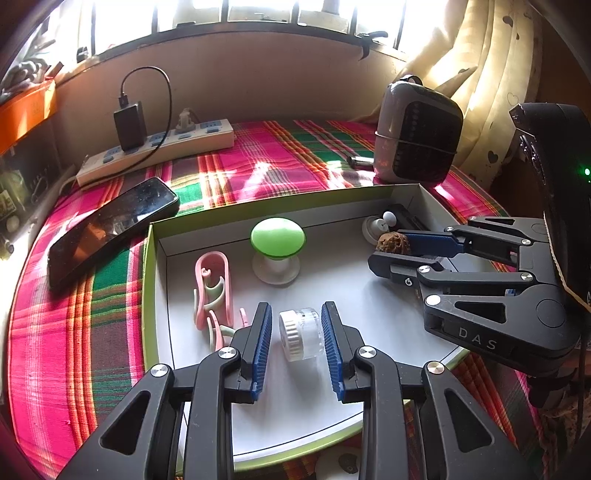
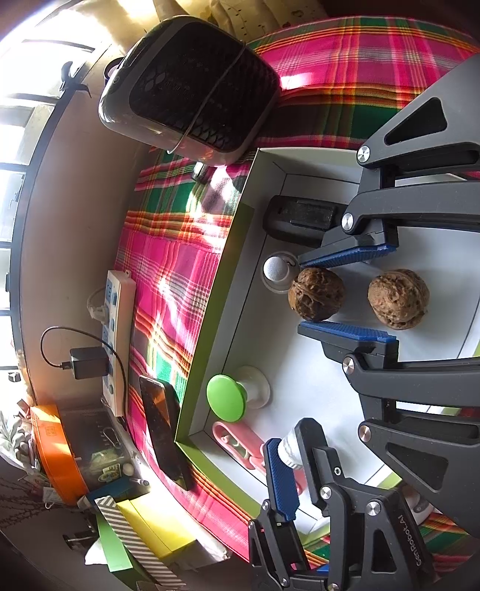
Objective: Organize objects
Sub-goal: 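Open the right tool to drop the walnut while the left tool releases the white cap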
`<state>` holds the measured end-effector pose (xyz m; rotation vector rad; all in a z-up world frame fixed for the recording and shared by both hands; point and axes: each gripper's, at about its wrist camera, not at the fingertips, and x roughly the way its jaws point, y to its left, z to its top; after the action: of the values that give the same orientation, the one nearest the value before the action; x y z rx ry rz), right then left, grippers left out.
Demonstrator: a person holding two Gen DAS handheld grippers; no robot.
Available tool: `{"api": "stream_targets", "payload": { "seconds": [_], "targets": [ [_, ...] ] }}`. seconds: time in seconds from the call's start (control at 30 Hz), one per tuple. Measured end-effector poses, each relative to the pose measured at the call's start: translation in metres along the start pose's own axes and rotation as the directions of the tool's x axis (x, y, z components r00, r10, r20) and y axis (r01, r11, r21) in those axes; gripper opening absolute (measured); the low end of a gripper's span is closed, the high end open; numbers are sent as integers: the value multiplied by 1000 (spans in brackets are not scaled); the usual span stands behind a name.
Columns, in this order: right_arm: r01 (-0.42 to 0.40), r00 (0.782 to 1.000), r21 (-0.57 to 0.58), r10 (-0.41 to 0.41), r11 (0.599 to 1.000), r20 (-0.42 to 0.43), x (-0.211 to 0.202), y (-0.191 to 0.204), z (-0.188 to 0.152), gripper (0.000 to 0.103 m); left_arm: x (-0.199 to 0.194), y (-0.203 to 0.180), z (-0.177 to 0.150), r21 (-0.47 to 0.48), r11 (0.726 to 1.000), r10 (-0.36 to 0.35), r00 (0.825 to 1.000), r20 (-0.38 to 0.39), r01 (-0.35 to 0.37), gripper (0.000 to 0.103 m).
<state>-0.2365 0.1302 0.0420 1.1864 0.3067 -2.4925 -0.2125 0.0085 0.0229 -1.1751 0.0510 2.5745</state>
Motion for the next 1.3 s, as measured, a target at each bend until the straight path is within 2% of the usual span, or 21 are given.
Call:
{"api": "stream_targets", "payload": {
  "seconds": [0.5, 0.63, 1.3],
  "targets": [
    [8, 1000, 5, -8, 1000, 6, -2, 0, -1, 31, -1, -2, 0, -1, 1000, 8, 1000, 1, -8, 29],
    [7, 1000, 2, -7, 1000, 6, -3, 3, -1, 42, -4, -2, 0, 2, 1000, 5, 1000, 7, -5, 32],
    [25, 999, 19, -26, 1000, 42, -25, 10, -7, 42, -25, -4, -7, 16, 1000, 23, 999, 46, -23, 35]
  ]
}}
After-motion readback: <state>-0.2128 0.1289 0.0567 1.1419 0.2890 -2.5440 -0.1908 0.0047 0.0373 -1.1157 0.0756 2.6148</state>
